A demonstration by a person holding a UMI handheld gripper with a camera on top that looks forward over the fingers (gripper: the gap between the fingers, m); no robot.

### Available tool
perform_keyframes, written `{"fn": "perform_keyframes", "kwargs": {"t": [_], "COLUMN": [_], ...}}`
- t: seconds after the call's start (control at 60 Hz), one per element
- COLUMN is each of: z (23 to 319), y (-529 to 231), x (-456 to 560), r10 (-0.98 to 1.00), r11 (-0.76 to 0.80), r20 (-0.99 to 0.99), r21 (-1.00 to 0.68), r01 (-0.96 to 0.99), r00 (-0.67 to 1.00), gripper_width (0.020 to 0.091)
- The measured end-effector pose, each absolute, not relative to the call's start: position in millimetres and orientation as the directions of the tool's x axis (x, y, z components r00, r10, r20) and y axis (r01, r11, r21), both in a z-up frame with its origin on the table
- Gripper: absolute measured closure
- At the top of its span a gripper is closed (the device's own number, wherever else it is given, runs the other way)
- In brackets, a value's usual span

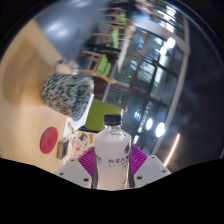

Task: Pour water

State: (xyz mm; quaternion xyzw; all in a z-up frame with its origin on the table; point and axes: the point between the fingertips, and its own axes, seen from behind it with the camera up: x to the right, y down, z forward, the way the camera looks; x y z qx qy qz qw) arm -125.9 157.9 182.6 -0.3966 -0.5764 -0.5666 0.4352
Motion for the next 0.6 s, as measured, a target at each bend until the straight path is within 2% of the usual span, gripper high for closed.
{"fn": "perform_keyframes", "kwargs": {"t": [0.083, 0.183, 0.433, 0.533, 0.6], "z": [179, 169, 167, 174, 178], "y": [156, 166, 155, 161, 164], "x": [-135, -146, -148, -143, -145], "r10": [-0.045, -0.032, -0.037, -0.033, -0.048], "r11": [0.043, 0.047, 0.054, 0.059, 0.075], "r20": [0.859, 0.786, 0.738, 0.772, 0.835], "r21": [0.511, 0.619, 0.675, 0.635, 0.55], "r01": [0.858, 0.784, 0.736, 0.77, 0.832], "r00": [-0.509, -0.618, -0.674, -0.634, -0.548], "gripper_width": [0.0686, 0.068, 0.068, 0.0679, 0.0679]}}
